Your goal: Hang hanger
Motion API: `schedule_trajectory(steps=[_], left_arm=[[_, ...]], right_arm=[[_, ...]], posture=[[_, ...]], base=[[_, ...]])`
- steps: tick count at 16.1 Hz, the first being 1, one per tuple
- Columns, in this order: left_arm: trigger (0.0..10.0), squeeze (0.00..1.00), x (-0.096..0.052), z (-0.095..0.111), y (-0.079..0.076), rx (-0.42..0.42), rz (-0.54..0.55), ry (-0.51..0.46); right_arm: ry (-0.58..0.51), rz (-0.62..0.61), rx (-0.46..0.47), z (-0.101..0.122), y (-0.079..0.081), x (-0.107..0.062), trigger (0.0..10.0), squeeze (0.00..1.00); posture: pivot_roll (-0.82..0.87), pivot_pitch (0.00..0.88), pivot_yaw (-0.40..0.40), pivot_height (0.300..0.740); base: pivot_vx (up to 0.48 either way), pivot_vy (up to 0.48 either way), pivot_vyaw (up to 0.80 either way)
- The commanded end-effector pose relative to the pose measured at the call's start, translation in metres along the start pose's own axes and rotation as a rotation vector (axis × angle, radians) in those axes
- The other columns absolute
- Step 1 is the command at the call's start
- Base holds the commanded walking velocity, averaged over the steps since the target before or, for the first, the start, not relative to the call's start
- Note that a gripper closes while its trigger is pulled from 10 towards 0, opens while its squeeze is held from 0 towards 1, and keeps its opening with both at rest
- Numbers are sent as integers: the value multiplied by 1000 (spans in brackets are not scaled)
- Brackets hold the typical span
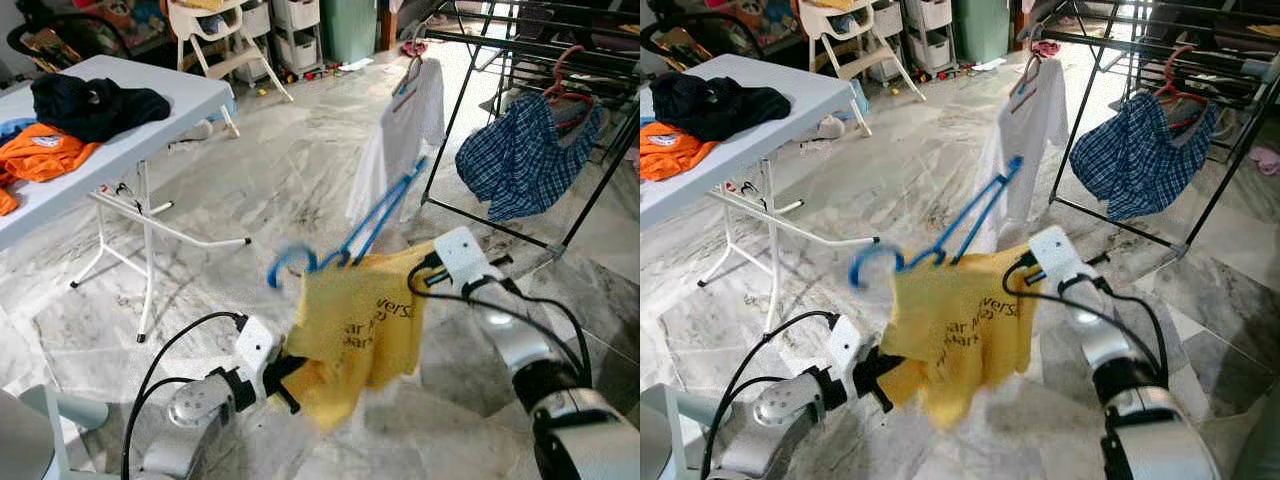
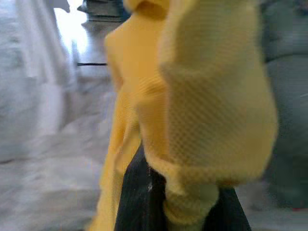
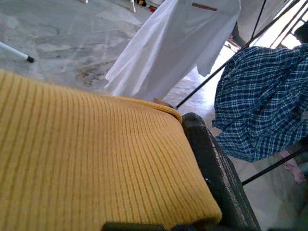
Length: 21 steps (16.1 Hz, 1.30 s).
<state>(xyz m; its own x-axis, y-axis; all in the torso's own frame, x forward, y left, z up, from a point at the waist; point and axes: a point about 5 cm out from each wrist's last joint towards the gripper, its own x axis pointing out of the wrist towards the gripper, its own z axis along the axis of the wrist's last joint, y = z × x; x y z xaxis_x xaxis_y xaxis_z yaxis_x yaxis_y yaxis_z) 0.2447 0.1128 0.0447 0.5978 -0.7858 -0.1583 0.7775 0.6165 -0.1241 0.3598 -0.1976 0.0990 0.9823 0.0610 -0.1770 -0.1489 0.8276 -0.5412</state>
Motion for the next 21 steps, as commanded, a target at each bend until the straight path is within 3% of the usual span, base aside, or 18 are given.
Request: schedule_trajectory(steps=[1, 7, 10, 12, 14, 18, 21], left_arm=[[0, 0, -8, 5, 3, -21, -38, -17], [0, 0, -24, -2, -2, -111, -196, 66], [0, 0, -26, 0, -1, -128, -216, 61], [0, 0, -27, -1, -5, -209, -289, 80], [0, 0, -30, -2, -7, -216, -315, 105], [0, 0, -41, -15, -17, -250, -387, 191], [0, 0, -43, -21, -19, -252, -430, 235]], right_arm=[[-2, -32, 2, 5, -10, 3, 10000, 0], [7, -47, -46, 7, -24, 7, 10000, 0], [6, -35, -50, 8, -25, 8, 10000, 0], [2, -31, -54, 8, -25, 8, 10000, 0], [-2, -35, -61, 10, -26, 9, 10000, 0], [-47, -81, -104, 26, -45, 13, 10000, 0], [-75, -65, -139, 33, -44, 15, 10000, 0]], posture=[[-123, 44, 114, 740], [-125, 47, 112, 740], [-127, 48, 111, 740], [-128, 47, 113, 740], [-128, 46, 116, 740], [-130, 47, 117, 740], [-129, 44, 117, 740]], base=[[0, 0, 0], [0, 0, 0], [0, 0, 0], [0, 0, 0], [0, 0, 0], [0, 0, 0], [0, 0, 0]])
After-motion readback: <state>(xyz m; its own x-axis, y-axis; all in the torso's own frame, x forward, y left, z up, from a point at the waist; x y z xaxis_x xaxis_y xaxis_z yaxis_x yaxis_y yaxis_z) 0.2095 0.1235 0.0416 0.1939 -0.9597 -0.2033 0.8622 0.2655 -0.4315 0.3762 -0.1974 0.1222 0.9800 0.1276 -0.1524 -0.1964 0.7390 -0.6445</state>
